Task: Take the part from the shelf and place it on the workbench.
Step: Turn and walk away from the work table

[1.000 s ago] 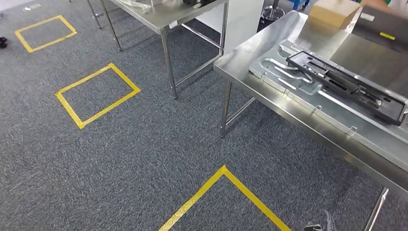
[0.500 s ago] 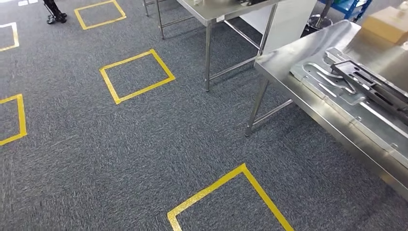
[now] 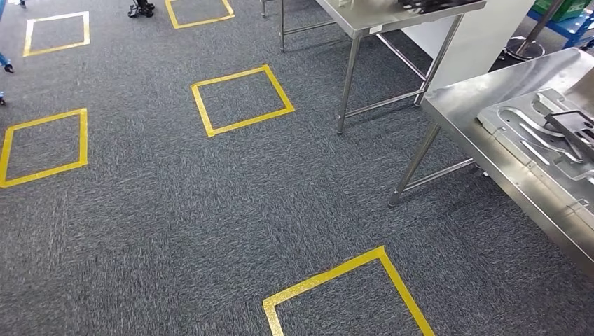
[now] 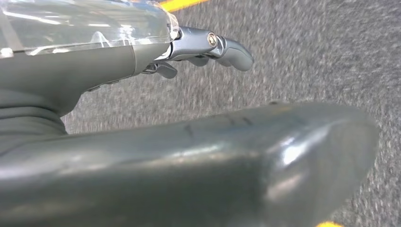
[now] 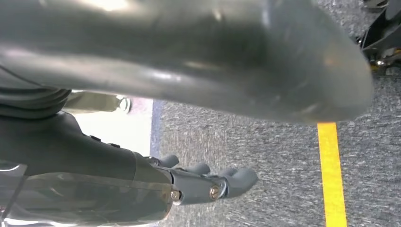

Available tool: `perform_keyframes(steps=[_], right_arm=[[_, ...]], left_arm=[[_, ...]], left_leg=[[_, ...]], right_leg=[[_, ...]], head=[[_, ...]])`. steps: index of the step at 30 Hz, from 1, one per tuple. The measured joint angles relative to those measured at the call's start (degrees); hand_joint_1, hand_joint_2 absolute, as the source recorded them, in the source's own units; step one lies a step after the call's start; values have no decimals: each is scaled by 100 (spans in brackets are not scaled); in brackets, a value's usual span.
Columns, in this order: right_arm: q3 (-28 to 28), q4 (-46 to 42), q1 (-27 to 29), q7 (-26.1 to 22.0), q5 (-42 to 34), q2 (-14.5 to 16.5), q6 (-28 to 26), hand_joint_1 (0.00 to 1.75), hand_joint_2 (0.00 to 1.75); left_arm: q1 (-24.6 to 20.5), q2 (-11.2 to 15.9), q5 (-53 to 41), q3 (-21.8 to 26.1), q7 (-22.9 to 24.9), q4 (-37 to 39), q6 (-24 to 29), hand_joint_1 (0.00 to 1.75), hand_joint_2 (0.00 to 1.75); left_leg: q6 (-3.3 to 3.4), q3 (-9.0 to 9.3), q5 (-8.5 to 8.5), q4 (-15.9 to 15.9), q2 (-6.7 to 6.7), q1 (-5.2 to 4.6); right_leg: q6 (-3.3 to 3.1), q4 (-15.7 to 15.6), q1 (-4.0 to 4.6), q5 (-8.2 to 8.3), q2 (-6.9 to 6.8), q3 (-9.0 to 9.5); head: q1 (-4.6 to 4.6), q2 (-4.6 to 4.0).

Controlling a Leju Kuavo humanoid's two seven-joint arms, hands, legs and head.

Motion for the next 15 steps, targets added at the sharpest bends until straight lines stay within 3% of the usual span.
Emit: perform_keyframes(steps=[2, 4, 6, 7, 8, 9, 10, 12, 14, 15], right_arm=[[-48, 7, -13, -65, -25, 12, 57, 0, 0], [-82, 11, -8, -155, -26, 31, 83, 0, 0], [-106, 16, 10, -250, -26, 41, 92, 0, 0], [-116, 20, 17, -297, -26, 42, 94, 0, 0], [-122, 22, 19, -338, -26, 42, 94, 0, 0], [-126, 25, 19, -379, -26, 42, 94, 0, 0], [-127, 25, 16, -412, -22, 42, 94, 0, 0], [-127, 25, 11, -460, -11, 40, 94, 0, 0], [-128, 27, 10, -481, -1, 39, 94, 0, 0], [-129, 28, 2, -487, 2, 39, 94, 0, 0]], left_arm=[[13, 4, -42, -15, 3, 1, -33, 0, 0], [17, 15, -69, -25, 6, 1, -59, 0, 0], [10, 27, -86, -32, 8, 1, -88, 0, 0], [10, 31, -99, -37, 10, 1, -104, 0, 0], [15, 37, -111, -43, 14, 1, -116, 0, 0], [22, 42, -121, -50, 23, 1, -124, 0, 0], [27, 50, -130, -57, 34, 0, -128, 0, 0], [25, 66, -133, -71, 53, 0, -130, 0, 0], [11, 75, -138, -90, 63, 1, -131, 0, 0], [12, 77, -141, -100, 66, 2, -131, 0, 0]], left_leg=[[-62, -41, 20, 3, -56, 16], [-119, -153, -131, 218, 107, 12], [-183, -447, -483, 844, 328, 42], [-222, -623, -643, 1217, 376, 71], [-258, -742, -718, 1476, 403, 101], [-292, -767, -690, 1549, 426, 132], [-319, -675, -564, 1390, 457, 159], [-351, -265, -224, 631, 636, 189], [-302, 9, -68, 99, 773, 168], [-260, 27, -71, 27, 783, 148]], right_leg=[[-30, -71, -10, 45, -126, 17], [-82, -163, -45, 96, -273, 54], [-109, -190, -50, 110, -421, 64], [-109, -188, -48, 108, -498, 59], [-106, -185, -47, 104, -573, 57], [-96, -181, -50, 97, -648, 56], [-80, -172, -56, 88, -715, 58], [-23, -138, -66, 51, -838, 72], [60, -91, -53, 6, -938, 80], [100, -80, -43, -5, -981, 82]], head=[[0, 0], [-1, 0], [-2, 0], [-2, 0], [-1, 0], [-2, 0], [-2, 0], [-2, 0], [-1, 0], [0, -1]])
